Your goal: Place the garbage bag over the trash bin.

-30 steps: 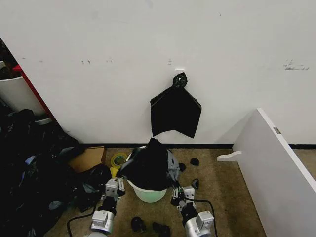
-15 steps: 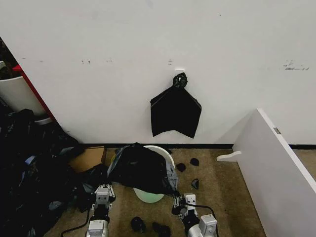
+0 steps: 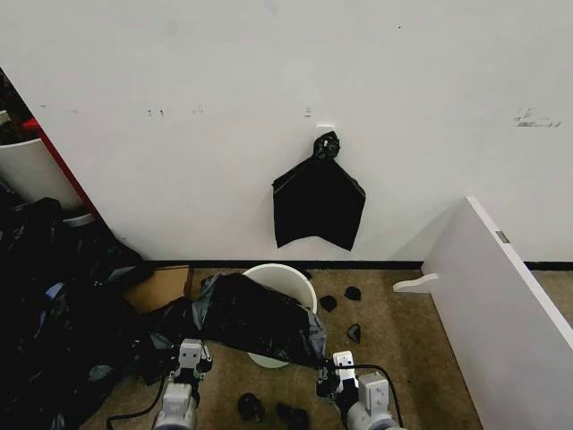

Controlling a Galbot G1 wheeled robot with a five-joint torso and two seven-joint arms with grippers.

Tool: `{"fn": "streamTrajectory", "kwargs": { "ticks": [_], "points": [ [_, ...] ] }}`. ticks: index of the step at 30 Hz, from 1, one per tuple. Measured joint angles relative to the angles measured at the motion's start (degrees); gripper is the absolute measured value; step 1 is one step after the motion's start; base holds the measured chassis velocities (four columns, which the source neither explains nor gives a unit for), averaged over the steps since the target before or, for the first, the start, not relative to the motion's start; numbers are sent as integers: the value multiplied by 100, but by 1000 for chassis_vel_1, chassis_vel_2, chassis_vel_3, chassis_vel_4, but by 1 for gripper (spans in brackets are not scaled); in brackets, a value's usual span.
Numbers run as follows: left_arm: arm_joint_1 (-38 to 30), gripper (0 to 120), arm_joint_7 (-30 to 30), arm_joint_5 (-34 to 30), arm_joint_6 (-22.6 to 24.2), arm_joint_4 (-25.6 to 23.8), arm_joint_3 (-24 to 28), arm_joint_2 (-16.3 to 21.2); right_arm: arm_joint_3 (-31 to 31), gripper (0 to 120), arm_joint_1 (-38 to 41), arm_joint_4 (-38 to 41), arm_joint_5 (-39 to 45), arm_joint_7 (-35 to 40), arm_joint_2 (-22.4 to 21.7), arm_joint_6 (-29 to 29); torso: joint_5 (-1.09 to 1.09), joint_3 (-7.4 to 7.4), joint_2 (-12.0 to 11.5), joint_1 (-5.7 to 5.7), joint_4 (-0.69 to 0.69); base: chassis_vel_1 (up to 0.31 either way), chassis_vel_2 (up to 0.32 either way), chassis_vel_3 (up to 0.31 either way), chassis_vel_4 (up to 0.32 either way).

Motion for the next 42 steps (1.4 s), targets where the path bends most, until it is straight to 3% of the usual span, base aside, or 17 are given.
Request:
{"fn": "streamTrajectory", "kwargs": {
  "ticks": [5,9,19,25,28,32,35,38,42],
  "points": [
    [-299,0,19,-33,72,293,58,-80,101,0,136,-408,-248,-280,64,21,-1,0,0,0,1,0,0,0,0],
    [-647,0,19,-49,85,657,87,-199,266,0,238,-956,-869,-781,113,429,-1,1,0,0,1,0,0,0,0],
    [-1103,0,111,-136,252,1114,95,-249,529,0,370,-1527,-1186,-1455,178,865,-1,0,0,0,1,0,0,0,0],
    [-1248,0,94,-461,333,1182,94,-284,697,0,420,-1756,-1399,-2111,217,975,-1,0,-1,0,1,0,0,0,0],
    [-1272,0,50,-775,331,1162,103,-305,832,0,449,-2037,-1676,-2551,237,1306,-1,1,0,0,1,0,0,0,0],
    [-1208,0,42,-1021,305,1031,103,-274,920,12,372,-2090,-1815,-2891,174,1671,-1,0,0,0,1,0,0,0,0],
    [-1037,16,54,-1133,329,711,89,-203,998,27,186,-1887,-2053,-3222,31,2139,0,0,0,0,1,0,0,0,0],
    [-937,22,49,-1119,418,533,69,-169,1024,34,70,-1743,-2247,-3274,-67,2288,-1,0,0,0,1,0,0,0,0],
    [-528,39,-25,-965,717,68,-29,11,1128,52,-311,-1452,-3067,-3374,-393,2842,-2,-1,0,-1,1,0,0,0,0]
  ]
}}
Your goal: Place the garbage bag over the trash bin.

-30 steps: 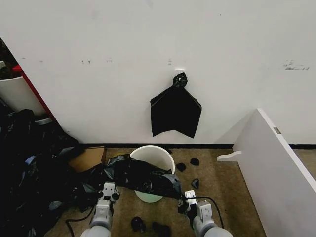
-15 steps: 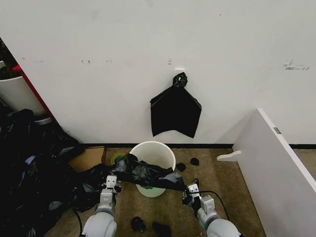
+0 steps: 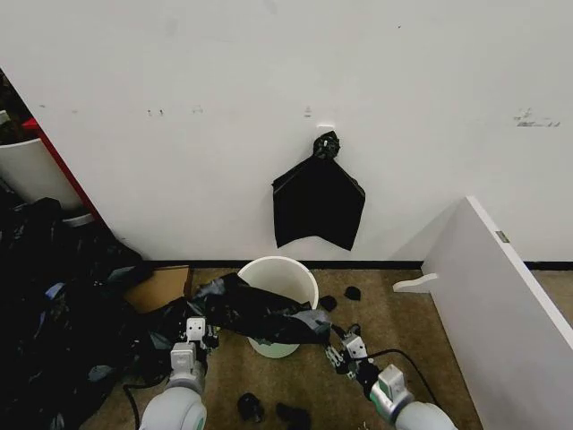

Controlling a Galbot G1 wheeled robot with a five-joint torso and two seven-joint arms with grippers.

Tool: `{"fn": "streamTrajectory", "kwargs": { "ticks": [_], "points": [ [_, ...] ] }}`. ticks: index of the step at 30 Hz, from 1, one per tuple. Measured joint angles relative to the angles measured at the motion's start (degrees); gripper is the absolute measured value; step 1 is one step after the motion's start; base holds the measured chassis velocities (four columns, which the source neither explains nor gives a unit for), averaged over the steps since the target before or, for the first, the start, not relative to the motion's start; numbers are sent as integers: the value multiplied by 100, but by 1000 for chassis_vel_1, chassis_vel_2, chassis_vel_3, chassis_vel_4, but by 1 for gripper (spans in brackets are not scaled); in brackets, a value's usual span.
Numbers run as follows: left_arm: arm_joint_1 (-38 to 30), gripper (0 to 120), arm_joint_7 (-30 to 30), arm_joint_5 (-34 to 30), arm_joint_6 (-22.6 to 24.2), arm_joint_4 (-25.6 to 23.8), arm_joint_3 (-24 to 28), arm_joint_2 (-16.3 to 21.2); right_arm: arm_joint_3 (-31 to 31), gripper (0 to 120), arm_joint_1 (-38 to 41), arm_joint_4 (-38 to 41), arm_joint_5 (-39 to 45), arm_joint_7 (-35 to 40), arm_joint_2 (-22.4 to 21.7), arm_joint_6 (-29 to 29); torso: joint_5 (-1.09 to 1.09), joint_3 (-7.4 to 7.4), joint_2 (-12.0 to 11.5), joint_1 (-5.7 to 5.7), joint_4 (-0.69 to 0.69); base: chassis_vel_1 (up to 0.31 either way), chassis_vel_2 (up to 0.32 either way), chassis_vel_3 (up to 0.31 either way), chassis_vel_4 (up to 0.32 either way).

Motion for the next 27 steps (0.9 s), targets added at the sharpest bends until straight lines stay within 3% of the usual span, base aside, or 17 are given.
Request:
{"fn": "streamTrajectory", "kwargs": {
  "ticks": [4,8,11,14,17,20,22,24,25,27],
  "points": [
    [225,51,-27,98,130,-213,-62,102,105,62,-232,97,-402,-277,-174,471,1,0,0,0,0,0,0,0,0],
    [481,66,-32,357,186,-423,-119,244,344,79,-455,157,-526,-1296,-328,1471,1,0,0,0,0,0,0,0,0],
    [528,73,-35,404,183,-458,-127,267,480,86,-480,167,-545,-1690,-330,1784,1,0,0,0,0,0,0,0,0],
    [652,90,-53,428,114,-608,-130,244,639,98,-244,373,175,-2227,-272,2216,1,0,0,0,-1,0,0,0,0],
    [729,98,-57,440,94,-757,-122,202,644,100,37,538,749,-2181,-222,2028,0,0,0,0,0,0,0,0,0],
    [819,100,-67,503,66,-953,-117,147,564,100,502,715,1316,-1802,-228,1418,0,0,0,0,-1,0,0,0,0],
    [891,100,-80,592,6,-1099,-115,99,416,100,970,761,1667,-1384,-249,784,-1,0,0,0,-1,0,0,0,0],
    [1051,100,-70,745,-118,-1373,-106,15,129,100,1810,588,2149,-882,-192,-293,-1,1,0,1,1,0,0,0,0],
    [1051,100,-70,745,-118,-1373,-106,15,129,100,1810,588,2149,-882,-192,-293,-1,1,0,1,1,0,0,0,0],
    [1168,100,-4,791,-152,-1548,-101,-21,-69,100,2319,326,2455,-840,-90,-1000,0,1,0,1,1,0,0,0,0]
  ]
}}
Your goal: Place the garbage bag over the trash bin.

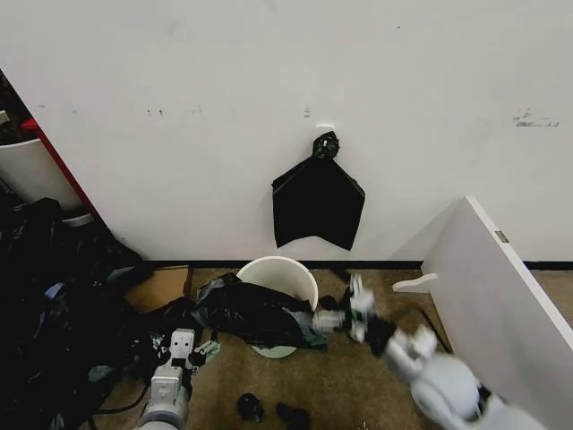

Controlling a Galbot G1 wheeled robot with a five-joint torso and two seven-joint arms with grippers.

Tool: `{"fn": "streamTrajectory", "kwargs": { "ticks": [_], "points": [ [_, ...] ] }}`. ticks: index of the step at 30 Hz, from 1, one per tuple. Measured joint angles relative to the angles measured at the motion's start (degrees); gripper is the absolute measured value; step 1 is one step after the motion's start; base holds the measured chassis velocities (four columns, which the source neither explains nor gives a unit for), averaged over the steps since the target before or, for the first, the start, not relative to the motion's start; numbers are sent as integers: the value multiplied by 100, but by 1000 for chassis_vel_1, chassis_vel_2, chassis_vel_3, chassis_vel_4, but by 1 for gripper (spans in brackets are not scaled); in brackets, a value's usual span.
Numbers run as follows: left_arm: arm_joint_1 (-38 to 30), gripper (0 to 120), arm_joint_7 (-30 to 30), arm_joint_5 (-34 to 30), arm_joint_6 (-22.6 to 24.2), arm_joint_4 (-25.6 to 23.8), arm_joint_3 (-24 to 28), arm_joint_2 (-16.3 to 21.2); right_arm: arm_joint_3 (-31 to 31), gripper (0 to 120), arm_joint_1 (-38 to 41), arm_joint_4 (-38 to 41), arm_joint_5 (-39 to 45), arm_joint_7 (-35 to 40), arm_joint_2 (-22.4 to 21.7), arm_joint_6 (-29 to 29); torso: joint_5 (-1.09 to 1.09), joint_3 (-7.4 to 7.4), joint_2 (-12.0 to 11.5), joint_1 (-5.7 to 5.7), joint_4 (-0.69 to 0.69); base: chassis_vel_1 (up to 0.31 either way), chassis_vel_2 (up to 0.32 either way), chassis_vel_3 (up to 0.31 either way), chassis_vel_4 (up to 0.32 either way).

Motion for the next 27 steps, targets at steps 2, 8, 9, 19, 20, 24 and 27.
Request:
{"fn": "streamTrajectory", "kwargs": {
  "ticks": [2,8,9,19,20,24,27],
  "points": [
    [187,100,57,74,-81,-262,1,-64,-321,100,839,-611,315,-217,274,-1291,1,1,0,0,-1,0,0,0,0],
    [312,100,-47,126,-265,-345,-5,-148,-825,100,2274,-1801,223,-287,982,-2792,-2,1,0,1,1,0,0,0,0],
    [314,100,-68,128,-287,-345,-7,-160,-884,100,2453,-1985,104,-332,1105,-3077,-1,1,0,0,1,0,0,0,0],
    [279,100,-153,129,-382,-406,2,-199,-989,100,2898,-3170,-1333,-1111,1685,-3785,0,0,0,0,-2,0,0,0,0],
    [262,100,-164,129,-394,-406,8,-205,-986,99,2907,-3277,-1381,-1096,1736,-3732,0,0,0,0,-2,0,0,0,0],
    [226,100,-194,129,-428,-360,24,-220,-972,88,2903,-3376,-1357,-1025,1785,-3656,0,0,0,0,-2,0,0,0,0],
    [213,100,-210,129,-436,-339,28,-222,-972,81,2888,-3359,-1285,-999,1773,-3656,0,0,0,0,-2,0,0,0,0]
  ]
}}
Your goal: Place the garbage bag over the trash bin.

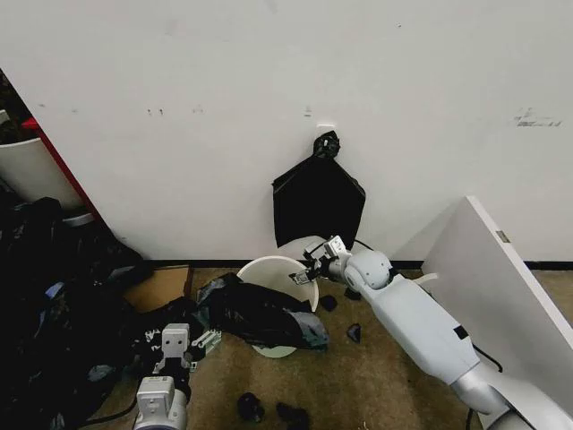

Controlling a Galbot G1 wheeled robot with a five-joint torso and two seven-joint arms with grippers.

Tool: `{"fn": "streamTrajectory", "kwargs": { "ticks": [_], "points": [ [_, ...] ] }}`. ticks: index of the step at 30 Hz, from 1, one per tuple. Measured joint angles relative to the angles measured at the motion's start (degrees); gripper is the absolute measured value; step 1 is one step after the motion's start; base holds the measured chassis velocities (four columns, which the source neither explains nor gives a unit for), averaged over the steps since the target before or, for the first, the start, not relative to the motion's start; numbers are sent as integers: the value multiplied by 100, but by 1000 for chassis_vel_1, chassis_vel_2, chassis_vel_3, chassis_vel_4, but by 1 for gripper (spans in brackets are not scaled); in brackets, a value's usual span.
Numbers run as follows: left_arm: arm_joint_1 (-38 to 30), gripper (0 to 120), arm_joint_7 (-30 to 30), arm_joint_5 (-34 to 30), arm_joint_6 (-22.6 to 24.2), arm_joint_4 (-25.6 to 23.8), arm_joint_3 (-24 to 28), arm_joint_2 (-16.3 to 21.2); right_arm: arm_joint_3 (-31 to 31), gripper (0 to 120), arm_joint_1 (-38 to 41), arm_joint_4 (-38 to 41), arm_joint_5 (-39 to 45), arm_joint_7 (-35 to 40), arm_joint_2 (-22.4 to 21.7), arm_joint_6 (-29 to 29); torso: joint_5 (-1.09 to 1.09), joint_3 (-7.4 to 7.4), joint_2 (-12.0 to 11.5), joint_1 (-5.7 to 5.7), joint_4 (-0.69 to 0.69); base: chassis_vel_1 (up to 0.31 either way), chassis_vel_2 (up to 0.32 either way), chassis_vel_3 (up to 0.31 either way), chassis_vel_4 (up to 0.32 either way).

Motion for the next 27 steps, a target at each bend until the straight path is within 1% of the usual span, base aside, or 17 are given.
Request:
{"fn": "streamTrajectory", "kwargs": {
  "ticks": [1,6,9,10,11,13,16,17,18,20,21,22,23,24,25,26,27],
  "points": [
    [-12,100,-15,-1,-11,27,0,0,-9,74,-12,51,55,25,-21,-23,0,0,0,0,0,0,0,0,0],
    [-22,100,-80,0,-61,80,5,1,-63,54,-33,136,168,186,-37,-116,0,0,0,-1,1,0,0,0,0],
    [-22,100,-80,0,-62,80,6,1,-64,53,-35,137,172,194,-37,-117,0,0,0,-1,1,0,0,0,0],
    [-10,100,-95,3,-74,80,10,1,-73,43,-55,152,206,273,-38,-120,0,0,0,-1,0,0,0,0,0],
    [-6,100,-98,5,-77,80,10,2,-74,37,-61,158,215,292,-41,-120,1,0,0,-1,0,0,0,0,0],
    [3,100,-114,9,-85,73,9,13,-89,30,-113,235,319,432,-81,-120,0,0,0,-1,1,0,0,0,0],
    [4,100,-138,9,-93,68,13,17,-132,19,-243,392,723,958,-141,-120,0,0,0,-1,0,0,0,0,0],
    [4,100,-138,9,-93,68,13,17,-132,19,-243,392,723,958,-141,-120,0,0,0,-1,0,0,0,0,0],
    [1,100,-147,10,-94,69,25,14,-140,11,-317,488,977,1303,-157,-120,1,0,0,-1,2,0,0,0,0],
    [-2,100,-159,10,-97,69,38,11,-146,6,-428,637,1301,1720,-198,-117,0,0,0,-1,2,0,0,0,0],
    [-2,100,-167,9,-102,68,44,12,-148,3,-537,796,1663,2118,-255,-112,2,0,0,-1,2,0,0,0,0],
    [-2,100,-171,9,-105,69,45,11,-148,3,-583,861,1811,2278,-279,-108,2,-1,0,-1,3,0,0,0,0],
    [-2,100,-188,9,-119,68,50,13,-142,3,-814,1205,2481,3011,-402,-33,0,0,0,-1,2,0,0,0,0],
    [-4,100,-201,7,-128,68,53,14,-131,3,-1008,1462,2892,3499,-488,80,0,0,0,-1,0,0,0,0,0],
    [-4,100,-201,7,-128,68,53,14,-131,3,-1008,1462,2892,3499,-488,80,0,0,0,-1,0,0,0,0,0],
    [-6,100,-206,7,-133,68,55,16,-121,3,-1099,1576,3054,3689,-524,138,2,-1,0,-1,0,0,0,0,0],
    [-11,100,-220,6,-147,71,62,16,-90,3,-1325,1850,3434,4142,-618,285,0,-1,0,-1,-1,0,0,0,0]
  ]
}}
